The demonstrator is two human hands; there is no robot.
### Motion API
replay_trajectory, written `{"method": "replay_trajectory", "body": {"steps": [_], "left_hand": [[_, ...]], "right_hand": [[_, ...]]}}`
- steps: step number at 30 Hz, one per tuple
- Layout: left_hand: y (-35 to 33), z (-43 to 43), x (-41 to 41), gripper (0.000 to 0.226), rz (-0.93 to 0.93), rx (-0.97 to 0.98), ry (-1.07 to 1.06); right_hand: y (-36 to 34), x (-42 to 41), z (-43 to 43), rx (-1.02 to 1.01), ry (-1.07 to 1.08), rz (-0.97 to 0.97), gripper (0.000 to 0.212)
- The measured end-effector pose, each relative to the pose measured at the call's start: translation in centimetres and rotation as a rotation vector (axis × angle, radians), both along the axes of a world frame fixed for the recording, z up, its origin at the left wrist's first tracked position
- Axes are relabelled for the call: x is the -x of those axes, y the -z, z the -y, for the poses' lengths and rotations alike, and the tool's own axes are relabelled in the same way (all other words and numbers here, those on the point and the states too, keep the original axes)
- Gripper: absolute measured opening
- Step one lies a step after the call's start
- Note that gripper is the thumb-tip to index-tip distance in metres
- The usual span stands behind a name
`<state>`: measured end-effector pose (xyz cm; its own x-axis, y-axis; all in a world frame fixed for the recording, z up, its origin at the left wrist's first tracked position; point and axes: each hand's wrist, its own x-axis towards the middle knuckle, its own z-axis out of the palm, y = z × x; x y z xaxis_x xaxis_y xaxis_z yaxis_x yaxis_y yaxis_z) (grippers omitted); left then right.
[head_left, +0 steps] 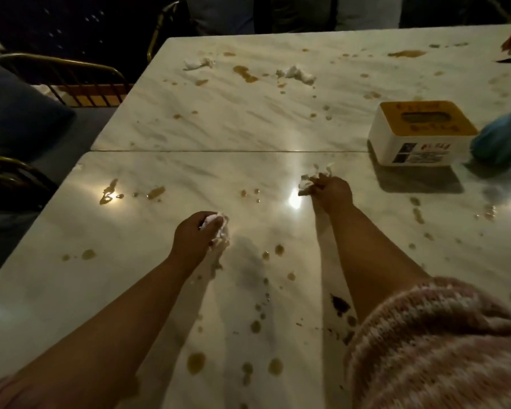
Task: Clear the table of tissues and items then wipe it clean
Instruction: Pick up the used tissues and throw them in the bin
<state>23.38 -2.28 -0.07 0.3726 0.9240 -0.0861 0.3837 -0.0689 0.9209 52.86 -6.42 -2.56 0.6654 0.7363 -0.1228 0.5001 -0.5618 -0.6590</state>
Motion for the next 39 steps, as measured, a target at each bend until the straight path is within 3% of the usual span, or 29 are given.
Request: {"method": "replay_trajectory", "body": {"steps": [7, 13, 23, 30, 33, 39], "left_hand": [[-4.0, 5.5, 3.0, 0.007, -0.031, -0.012, 0.049], [-8.6, 12.3, 7.3, 0.01, 0.044, -0.022, 0.184], [-8.5, 23.1, 6.8, 0.007, -0.011, -0.015, 0.386], [-9.1, 31.1, -0.5, 0.015, -0.036, -0.076, 0.59], [-8.7, 34.6, -5.3, 0.023, -0.07, -0.077, 0.623], [-7.4, 44.9, -16.4, 0.008, -0.038, 0.023, 0.58]], "right_hand": [[-2.9, 3.6, 10.1, 0.028, -0.075, -0.071, 0.023], [-6.8, 10.6, 20.9, -0.127, 0.134, -0.429, 0.021], [-8.4, 18.3, 39.2, -0.224, 0.337, -0.457, 0.016], [-9.3, 13.8, 48.9, -0.382, 0.441, -0.385, 0.023], [-9.1, 10.1, 53.1, -0.417, 0.462, -0.304, 0.01], [-7.3, 0.9, 63.4, -0.352, 0.509, -0.222, 0.012]]}}
